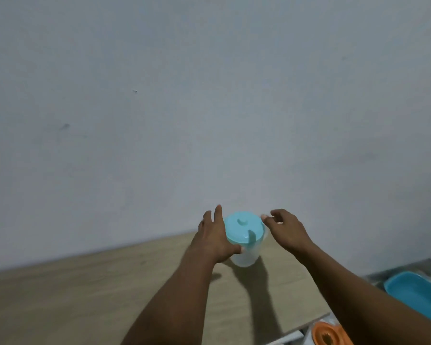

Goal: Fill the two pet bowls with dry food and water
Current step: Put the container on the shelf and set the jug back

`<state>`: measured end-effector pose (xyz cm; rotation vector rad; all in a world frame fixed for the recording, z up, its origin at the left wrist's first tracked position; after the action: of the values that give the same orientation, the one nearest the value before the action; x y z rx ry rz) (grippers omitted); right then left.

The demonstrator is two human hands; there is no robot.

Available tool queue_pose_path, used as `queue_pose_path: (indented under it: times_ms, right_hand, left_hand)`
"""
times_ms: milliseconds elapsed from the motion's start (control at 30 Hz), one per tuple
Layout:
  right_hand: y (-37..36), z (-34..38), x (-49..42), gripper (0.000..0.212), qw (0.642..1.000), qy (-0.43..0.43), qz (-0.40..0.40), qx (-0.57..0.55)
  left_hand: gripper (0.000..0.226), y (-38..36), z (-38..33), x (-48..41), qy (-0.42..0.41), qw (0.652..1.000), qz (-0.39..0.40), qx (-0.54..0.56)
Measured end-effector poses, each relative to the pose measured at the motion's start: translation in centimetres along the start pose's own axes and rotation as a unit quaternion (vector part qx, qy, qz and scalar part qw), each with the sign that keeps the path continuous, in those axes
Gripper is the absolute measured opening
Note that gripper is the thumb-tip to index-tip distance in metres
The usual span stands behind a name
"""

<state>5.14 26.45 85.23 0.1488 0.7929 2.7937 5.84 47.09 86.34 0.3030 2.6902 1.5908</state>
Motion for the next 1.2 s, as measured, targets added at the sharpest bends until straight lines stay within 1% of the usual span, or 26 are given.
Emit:
queue_pose_path:
  times_ms: [133,200,333,400,467,533,633,767,933,1067,1200]
  right_hand:
    - [-1.7,-1.7,-2.9,0.065,0.998,-0.05,0.018,-0.043]
    - [-2.4,-2.7,-4.0,0.067,0.996,-0.067,0.028,-0.056]
    - [-3.4,-4.3,-5.2,0.067,0.988,-0.108,0.069,-0.087]
    - [-4.0,-4.8,-5.4,0.065,0.983,-0.12,0.09,-0.107]
    - [-4.7,-5.0,-5.4,0.059,0.982,-0.114,0.093,-0.119]
    - [-5.4,-4.9,-5.5,0.05,0.985,-0.093,0.077,-0.124]
    - [-6.2,-4.2,-5.7,0.045,0.988,-0.068,0.049,-0.131]
    - [-7.6,-2.2,-7.0,0.048,0.989,-0.044,0.037,-0.134]
    - [-10.3,0.2,-9.5,0.049,0.99,-0.037,0.046,-0.125]
    - [-12.4,0.5,-10.8,0.045,0.991,-0.046,0.046,-0.116]
    - [-13.7,-0.2,-11.2,0.051,0.992,-0.046,0.041,-0.109]
  left_hand:
    - [0.139,-2.2,0.7,-3.2,0.006,0.999,0.032,0.035]
    - [0.138,-3.4,0.6,-4.3,0.005,0.997,0.046,0.057]
    - [0.115,-4.8,0.3,-5.9,-0.001,0.997,0.034,0.069]
    - [0.11,-5.0,0.7,-6.4,0.003,0.997,0.027,0.072]
    - [0.105,-5.1,1.1,-6.6,0.009,0.996,0.029,0.081]
    - [0.1,-4.9,1.6,-6.5,0.009,0.995,0.022,0.097]
    - [0.093,-4.0,2.4,-6.5,0.01,0.994,-0.005,0.111]
    - [0.087,-1.5,3.7,-7.3,0.004,0.992,-0.034,0.121]
    - [0.085,1.3,5.5,-9.8,0.0,0.995,-0.032,0.096]
    - [0.086,1.4,7.1,-11.3,0.001,0.995,-0.014,0.096]
    - [0.087,0.5,8.6,-12.0,0.005,0.995,-0.01,0.103]
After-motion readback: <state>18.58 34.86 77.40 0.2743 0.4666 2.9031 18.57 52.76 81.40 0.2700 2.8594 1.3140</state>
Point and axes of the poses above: each hand's wrist, its own x-axis away from the middle knuckle, its own y-axis out of the back of the hand, z = x × y, the point moved 4 cm from there along -x, towards the middle knuckle, and after that the axes turned 1 degree about -x, right-handed, at the moved point
